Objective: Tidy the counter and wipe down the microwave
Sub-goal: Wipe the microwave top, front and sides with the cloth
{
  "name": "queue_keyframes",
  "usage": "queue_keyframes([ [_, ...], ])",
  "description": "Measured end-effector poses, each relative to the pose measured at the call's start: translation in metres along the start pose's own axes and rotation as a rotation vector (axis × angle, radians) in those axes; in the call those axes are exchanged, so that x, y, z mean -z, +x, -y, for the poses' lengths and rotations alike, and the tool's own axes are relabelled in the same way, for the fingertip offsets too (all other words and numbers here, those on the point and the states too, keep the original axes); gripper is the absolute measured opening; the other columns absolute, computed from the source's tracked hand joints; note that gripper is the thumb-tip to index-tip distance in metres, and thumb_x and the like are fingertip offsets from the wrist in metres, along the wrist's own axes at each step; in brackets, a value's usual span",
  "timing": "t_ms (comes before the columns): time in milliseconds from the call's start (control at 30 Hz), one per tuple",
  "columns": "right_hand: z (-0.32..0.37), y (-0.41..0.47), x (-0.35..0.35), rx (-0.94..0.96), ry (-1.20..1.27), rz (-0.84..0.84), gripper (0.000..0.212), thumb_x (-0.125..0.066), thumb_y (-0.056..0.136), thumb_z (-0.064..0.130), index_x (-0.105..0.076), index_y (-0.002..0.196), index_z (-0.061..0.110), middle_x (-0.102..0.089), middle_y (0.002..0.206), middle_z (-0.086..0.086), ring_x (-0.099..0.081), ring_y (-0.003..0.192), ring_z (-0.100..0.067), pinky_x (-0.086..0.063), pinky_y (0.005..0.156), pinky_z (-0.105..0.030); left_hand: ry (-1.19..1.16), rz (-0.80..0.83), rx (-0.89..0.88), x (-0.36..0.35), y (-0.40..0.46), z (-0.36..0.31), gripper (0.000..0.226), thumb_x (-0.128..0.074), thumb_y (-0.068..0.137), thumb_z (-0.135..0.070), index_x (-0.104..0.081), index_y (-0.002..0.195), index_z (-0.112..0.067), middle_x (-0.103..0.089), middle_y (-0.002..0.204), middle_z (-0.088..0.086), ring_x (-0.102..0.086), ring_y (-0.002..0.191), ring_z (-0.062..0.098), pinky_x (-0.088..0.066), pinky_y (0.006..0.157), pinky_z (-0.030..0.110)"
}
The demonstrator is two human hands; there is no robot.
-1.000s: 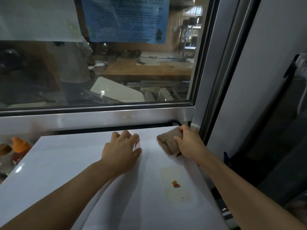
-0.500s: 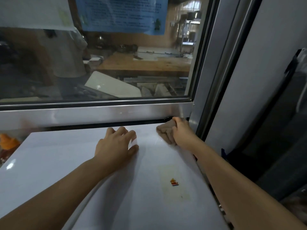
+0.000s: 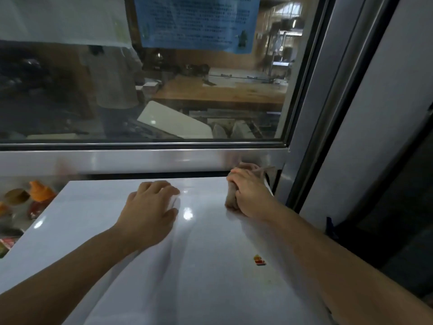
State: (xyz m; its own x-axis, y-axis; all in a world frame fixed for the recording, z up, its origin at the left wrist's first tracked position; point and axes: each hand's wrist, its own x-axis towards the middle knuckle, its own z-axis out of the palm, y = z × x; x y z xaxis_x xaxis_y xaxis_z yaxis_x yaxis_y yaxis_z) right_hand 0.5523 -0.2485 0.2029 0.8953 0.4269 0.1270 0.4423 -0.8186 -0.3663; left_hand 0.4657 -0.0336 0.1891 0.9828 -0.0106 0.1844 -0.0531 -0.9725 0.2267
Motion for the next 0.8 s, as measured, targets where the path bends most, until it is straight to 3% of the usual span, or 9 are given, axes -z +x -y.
queue_keyframes([
  [133,0.026,0.014,-0.013,0.148,0.065,0.052,0.043,-0.047,0.086,0.001,-0.049,0.129,0.008,-0.041,0.142,-0.004,-0.032,0.133,-0.017,-0.014,0.105,-0.019,0.068,0.013,0.065,0.004,-0.012,0.021,0.039,-0.042,0.094,-0.038,-0.043,0.133,-0.033,-0.039,0.141,-0.008,-0.031,0.13,0.02,-0.034,0.102,0.036],
  [233,0.013,0.006,-0.011,0.186,0.152,0.052,0.05,-0.043,0.086,-0.004,-0.046,0.134,0.01,-0.038,0.145,-0.004,-0.03,0.136,-0.016,-0.021,0.111,-0.026,0.004,0.056,0.092,0.004,-0.012,0.025,0.038,-0.043,0.094,-0.04,-0.042,0.131,-0.036,-0.036,0.141,-0.007,-0.031,0.128,0.022,-0.036,0.102,0.039],
  [433,-0.027,-0.004,0.0,0.016,0.121,0.03,0.061,-0.044,0.082,0.001,-0.037,0.138,0.024,-0.02,0.152,0.003,-0.017,0.14,-0.017,-0.016,0.117,-0.036,0.014,0.066,0.098,0.002,-0.009,0.03,0.036,-0.044,0.092,-0.045,-0.043,0.128,-0.041,-0.036,0.14,-0.009,-0.032,0.126,0.023,-0.039,0.099,0.041],
  [567,-0.008,-0.001,-0.007,0.023,0.051,-0.011,0.048,-0.039,0.089,0.002,-0.041,0.136,0.013,-0.038,0.143,-0.006,-0.027,0.137,-0.024,-0.018,0.115,-0.038,-0.034,0.08,0.053,0.003,-0.009,0.036,0.036,-0.043,0.094,-0.041,-0.044,0.129,-0.038,-0.039,0.138,-0.008,-0.033,0.125,0.023,-0.039,0.101,0.041],
  [700,0.027,0.006,-0.027,0.071,-0.093,-0.048,0.047,-0.041,0.092,0.006,-0.038,0.139,0.008,-0.034,0.148,-0.006,-0.024,0.138,-0.023,-0.014,0.115,-0.036,-0.157,0.136,0.001,0.024,-0.016,0.064,0.039,-0.046,0.095,-0.035,-0.043,0.134,-0.03,-0.042,0.14,-0.007,-0.036,0.128,0.019,-0.035,0.106,0.037],
  [800,0.069,0.022,-0.049,0.183,-0.019,0.024,0.043,-0.046,0.089,0.002,-0.046,0.132,0.0,-0.04,0.143,-0.013,-0.028,0.138,-0.031,-0.013,0.115,-0.037,-0.059,0.067,0.035,0.042,-0.031,0.1,0.038,-0.051,0.093,-0.033,-0.047,0.13,-0.029,-0.044,0.14,-0.006,-0.036,0.129,0.019,-0.032,0.108,0.041],
])
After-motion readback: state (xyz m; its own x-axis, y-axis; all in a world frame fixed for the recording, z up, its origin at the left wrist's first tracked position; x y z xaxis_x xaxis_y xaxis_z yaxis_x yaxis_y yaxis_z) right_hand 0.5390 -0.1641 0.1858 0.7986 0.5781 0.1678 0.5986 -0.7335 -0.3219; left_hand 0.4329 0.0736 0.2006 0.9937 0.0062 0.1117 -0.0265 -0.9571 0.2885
